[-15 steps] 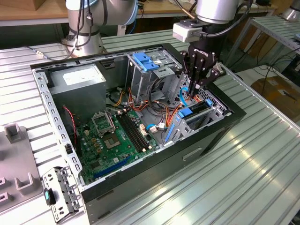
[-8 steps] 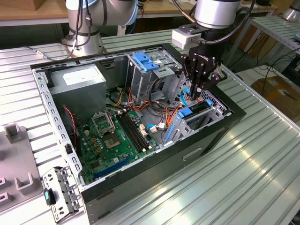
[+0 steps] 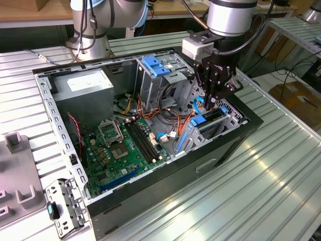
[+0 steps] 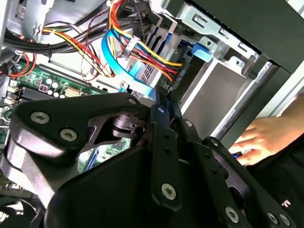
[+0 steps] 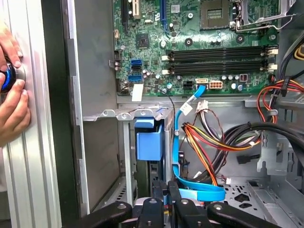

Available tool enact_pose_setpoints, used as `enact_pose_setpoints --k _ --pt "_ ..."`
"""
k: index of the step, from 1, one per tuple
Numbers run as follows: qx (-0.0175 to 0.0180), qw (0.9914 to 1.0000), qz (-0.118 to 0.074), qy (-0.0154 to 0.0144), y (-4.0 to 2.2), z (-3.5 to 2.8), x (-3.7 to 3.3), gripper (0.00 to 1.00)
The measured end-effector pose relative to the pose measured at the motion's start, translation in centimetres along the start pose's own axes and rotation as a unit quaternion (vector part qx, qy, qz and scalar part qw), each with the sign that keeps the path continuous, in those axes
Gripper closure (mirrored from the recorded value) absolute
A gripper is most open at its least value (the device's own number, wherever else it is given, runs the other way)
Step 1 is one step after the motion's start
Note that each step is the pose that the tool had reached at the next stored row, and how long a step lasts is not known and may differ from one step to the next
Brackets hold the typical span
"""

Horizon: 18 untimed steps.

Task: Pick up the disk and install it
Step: 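Insert the second disk wire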

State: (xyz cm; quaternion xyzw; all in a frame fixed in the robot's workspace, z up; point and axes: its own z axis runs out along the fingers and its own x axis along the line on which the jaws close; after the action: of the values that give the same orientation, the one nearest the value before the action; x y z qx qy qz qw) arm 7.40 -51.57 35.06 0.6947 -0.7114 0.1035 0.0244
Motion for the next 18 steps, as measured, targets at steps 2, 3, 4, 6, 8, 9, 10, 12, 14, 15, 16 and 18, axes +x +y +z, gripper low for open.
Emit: enact_pose_setpoints --k 2,3,4,6,8,9,10,12,14,15,16,18 --pt "0.0043 0.99999 0.001 -0.0013 0.12 0.11 0.19 0.84" --pt "0.0074 0.99997 0.002 -0.0025 0.21 0.19 0.30 0.84" --pt "0.0090 0.99995 0.002 -0.0038 0.25 0.22 0.37 0.84" --pt "0.0123 0.99990 0.003 -0.0069 0.32 0.31 0.55 0.84" --pt "0.0166 0.99978 0.004 -0.0118 0.43 0.47 0.89 0.84" --pt "0.0179 0.99973 0.005 -0.0139 0.47 0.51 1.00 0.84" --pt "0.0191 0.99968 0.005 -0.0158 0.51 0.55 1.10 0.84" --pt "0.0208 0.99950 0.006 -0.0228 0.55 0.64 1.29 0.84" --pt "0.0205 0.99933 0.008 -0.0294 0.56 0.68 1.43 0.84" --pt "0.0204 0.99930 0.008 -0.0305 0.56 0.68 1.49 0.84" --pt "0.0204 0.99928 0.008 -0.0310 0.55 0.71 1.59 0.84" --pt "0.0204 0.99925 0.008 -0.0319 0.55 0.83 1.99 0.84"
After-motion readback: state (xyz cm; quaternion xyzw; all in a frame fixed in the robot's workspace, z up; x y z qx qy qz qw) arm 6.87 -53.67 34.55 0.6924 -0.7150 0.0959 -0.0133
